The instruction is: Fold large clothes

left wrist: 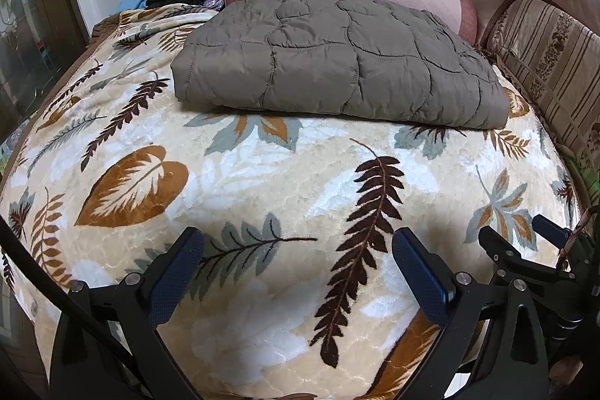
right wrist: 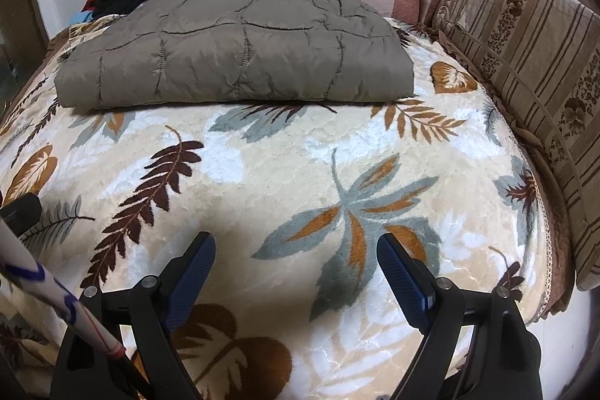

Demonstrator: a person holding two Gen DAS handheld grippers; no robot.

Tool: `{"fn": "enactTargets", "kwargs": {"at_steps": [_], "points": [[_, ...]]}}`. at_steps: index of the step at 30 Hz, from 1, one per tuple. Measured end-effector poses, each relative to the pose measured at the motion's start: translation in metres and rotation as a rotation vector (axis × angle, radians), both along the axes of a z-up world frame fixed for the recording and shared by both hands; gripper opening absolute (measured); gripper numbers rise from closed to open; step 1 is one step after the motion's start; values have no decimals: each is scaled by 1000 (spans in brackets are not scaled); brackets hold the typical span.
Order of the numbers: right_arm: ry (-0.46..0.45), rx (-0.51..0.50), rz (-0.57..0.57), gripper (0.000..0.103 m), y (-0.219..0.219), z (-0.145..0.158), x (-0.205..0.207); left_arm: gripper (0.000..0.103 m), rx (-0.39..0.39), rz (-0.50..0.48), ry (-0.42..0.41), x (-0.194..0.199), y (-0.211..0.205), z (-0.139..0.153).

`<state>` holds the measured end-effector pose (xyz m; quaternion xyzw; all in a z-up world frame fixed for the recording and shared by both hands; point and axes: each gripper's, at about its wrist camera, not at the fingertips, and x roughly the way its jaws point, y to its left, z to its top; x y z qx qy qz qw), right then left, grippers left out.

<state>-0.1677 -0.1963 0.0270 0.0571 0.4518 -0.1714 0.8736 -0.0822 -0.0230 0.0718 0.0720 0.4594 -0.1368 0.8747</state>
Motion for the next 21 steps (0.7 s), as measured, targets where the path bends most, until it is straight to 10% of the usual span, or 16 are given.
{"fn": "enactTargets", "kwargs": {"at_steps": [21], "points": [[45,2,-12,91,-6,-8,7,100,5,-8,58,6,-2,-16]]}}
